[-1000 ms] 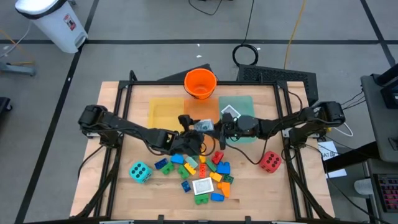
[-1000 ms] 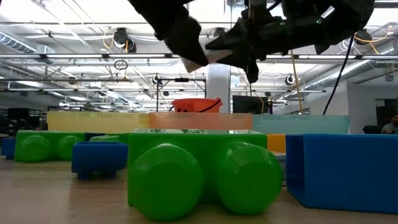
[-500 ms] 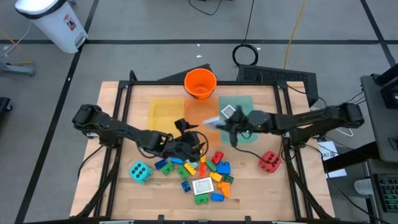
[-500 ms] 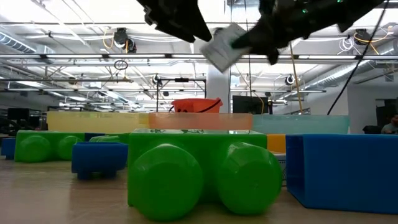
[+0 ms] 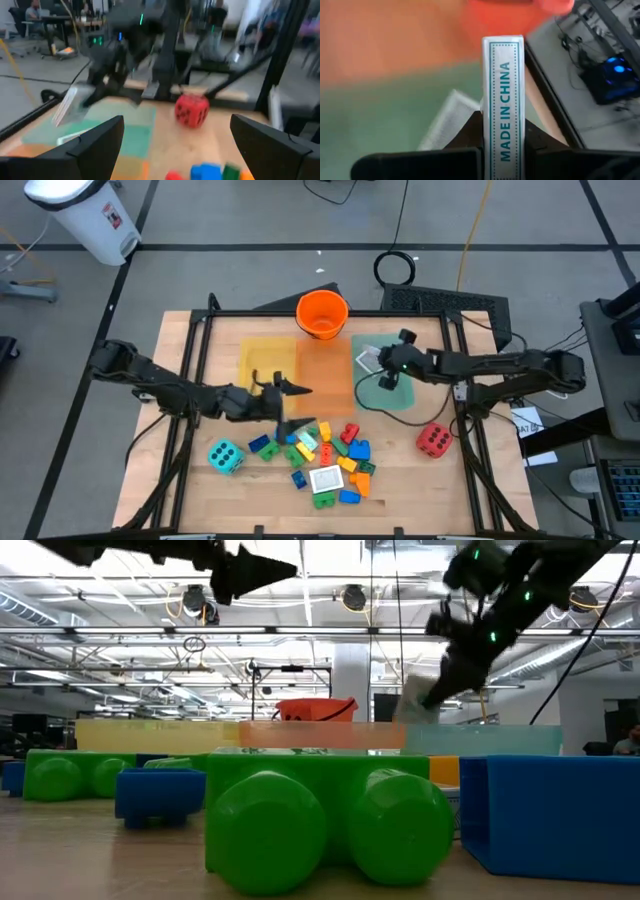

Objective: Pick & Place Toys
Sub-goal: Put the blue deck of cards into the blue bin, then put the brown deck of cards into the blue bin

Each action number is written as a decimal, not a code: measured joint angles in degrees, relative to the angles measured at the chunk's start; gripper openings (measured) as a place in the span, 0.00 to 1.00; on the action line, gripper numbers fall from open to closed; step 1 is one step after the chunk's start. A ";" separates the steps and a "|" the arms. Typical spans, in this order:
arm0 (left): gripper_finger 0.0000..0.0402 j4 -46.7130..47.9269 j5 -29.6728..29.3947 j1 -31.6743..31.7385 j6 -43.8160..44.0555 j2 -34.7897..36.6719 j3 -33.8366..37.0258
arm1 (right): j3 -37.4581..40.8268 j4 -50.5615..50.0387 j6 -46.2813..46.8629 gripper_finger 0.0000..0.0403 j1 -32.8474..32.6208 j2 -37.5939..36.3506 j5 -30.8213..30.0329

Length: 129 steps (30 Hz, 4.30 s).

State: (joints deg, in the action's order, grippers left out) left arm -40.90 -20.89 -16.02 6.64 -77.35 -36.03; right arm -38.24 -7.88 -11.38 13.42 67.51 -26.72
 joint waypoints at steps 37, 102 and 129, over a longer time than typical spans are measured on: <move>0.91 1.82 -0.04 1.23 5.75 1.47 3.43 | 5.56 13.09 -23.15 0.35 1.81 7.37 11.75; 0.91 57.93 1.50 -11.58 18.10 -23.04 -35.68 | 5.36 16.73 25.91 0.56 -37.30 -9.64 14.62; 0.91 67.95 0.39 -14.91 30.19 -40.14 -42.20 | 5.36 17.15 24.15 0.56 -42.59 -9.65 14.40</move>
State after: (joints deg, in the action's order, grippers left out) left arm 27.05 -20.50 -30.93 36.83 -117.49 -78.24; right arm -32.88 9.28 12.78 -29.17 57.87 -12.32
